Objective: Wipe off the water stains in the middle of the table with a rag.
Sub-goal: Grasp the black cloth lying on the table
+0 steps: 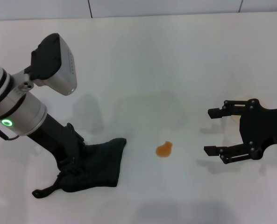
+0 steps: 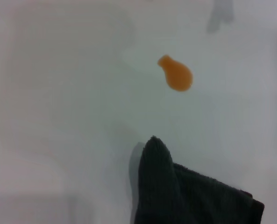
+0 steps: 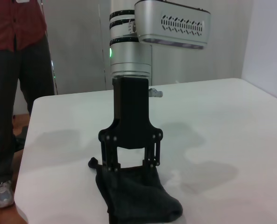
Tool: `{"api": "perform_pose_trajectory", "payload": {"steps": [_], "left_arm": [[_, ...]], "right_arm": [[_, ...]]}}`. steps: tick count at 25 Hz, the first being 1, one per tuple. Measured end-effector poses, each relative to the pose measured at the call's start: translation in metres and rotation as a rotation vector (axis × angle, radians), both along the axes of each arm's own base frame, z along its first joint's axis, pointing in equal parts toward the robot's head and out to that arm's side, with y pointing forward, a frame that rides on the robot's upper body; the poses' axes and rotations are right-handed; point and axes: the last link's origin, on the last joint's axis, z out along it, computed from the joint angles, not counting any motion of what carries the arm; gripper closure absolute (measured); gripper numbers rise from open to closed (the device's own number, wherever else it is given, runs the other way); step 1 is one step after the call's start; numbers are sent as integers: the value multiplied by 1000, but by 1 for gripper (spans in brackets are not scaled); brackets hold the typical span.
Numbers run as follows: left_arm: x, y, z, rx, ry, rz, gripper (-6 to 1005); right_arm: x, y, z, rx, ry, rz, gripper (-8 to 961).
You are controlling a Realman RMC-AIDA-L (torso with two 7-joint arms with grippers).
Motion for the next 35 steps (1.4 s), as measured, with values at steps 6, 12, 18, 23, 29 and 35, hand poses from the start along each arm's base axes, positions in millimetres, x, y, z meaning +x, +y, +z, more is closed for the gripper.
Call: {"api": "perform_pose_trajectory", "payload": {"steps": [6, 12, 18, 23, 29, 35], "left_arm": [[0, 1, -1, 9, 4, 1, 478], [0, 3, -1, 25, 7, 6, 491], [0, 6, -2, 54, 13, 14, 558], [1, 8, -2, 60, 12, 13, 588], [2, 8, -6, 57, 18, -7, 589], [6, 7, -10, 46, 10, -23, 590]], "right_arm": [[0, 0, 0, 1, 0, 0, 112], [0, 0, 0, 2, 4, 1, 113], [-2, 0, 1, 4, 11, 4, 113], [-3, 0, 1, 3, 11, 8, 113], [-3, 0, 1, 4, 11, 11, 113], [-4, 0, 1, 4, 11, 12, 113]]}}
